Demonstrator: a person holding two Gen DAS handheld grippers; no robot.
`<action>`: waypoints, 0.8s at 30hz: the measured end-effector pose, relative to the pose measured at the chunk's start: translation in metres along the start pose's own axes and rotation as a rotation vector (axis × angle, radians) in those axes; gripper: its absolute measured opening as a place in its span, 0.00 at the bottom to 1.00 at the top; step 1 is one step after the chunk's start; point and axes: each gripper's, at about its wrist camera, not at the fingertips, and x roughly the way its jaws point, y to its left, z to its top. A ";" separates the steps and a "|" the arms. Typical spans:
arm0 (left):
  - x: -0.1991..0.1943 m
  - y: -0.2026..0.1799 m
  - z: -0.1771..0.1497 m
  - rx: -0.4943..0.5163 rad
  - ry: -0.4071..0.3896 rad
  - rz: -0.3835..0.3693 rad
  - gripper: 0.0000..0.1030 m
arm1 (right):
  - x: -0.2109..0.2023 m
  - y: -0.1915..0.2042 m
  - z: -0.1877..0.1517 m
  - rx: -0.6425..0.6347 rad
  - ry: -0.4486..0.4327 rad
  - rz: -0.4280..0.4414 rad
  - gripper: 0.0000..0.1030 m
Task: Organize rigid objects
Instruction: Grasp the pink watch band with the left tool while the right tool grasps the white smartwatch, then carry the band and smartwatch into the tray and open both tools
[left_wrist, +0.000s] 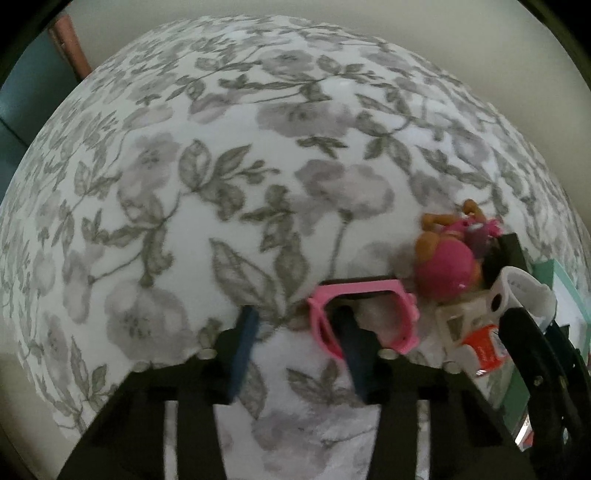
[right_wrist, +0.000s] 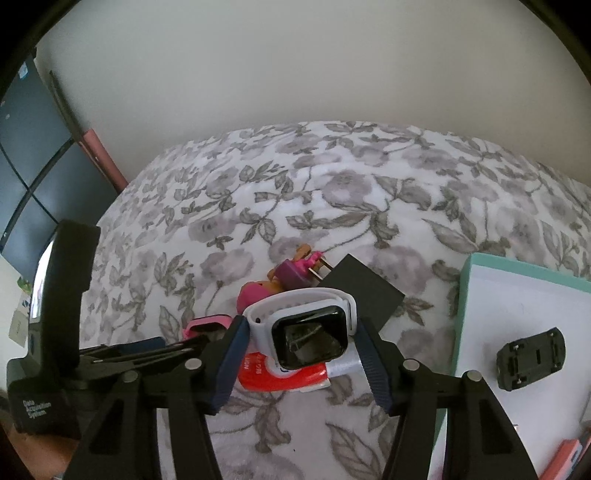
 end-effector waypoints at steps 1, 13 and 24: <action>0.000 -0.004 0.000 0.011 -0.001 -0.001 0.32 | -0.002 -0.001 0.000 0.005 -0.002 0.000 0.60; -0.007 0.003 -0.002 -0.055 -0.022 -0.090 0.09 | -0.024 -0.014 -0.005 0.058 -0.019 -0.004 0.60; -0.058 0.002 -0.003 -0.046 -0.134 -0.110 0.09 | -0.071 -0.027 -0.010 0.121 -0.079 -0.003 0.60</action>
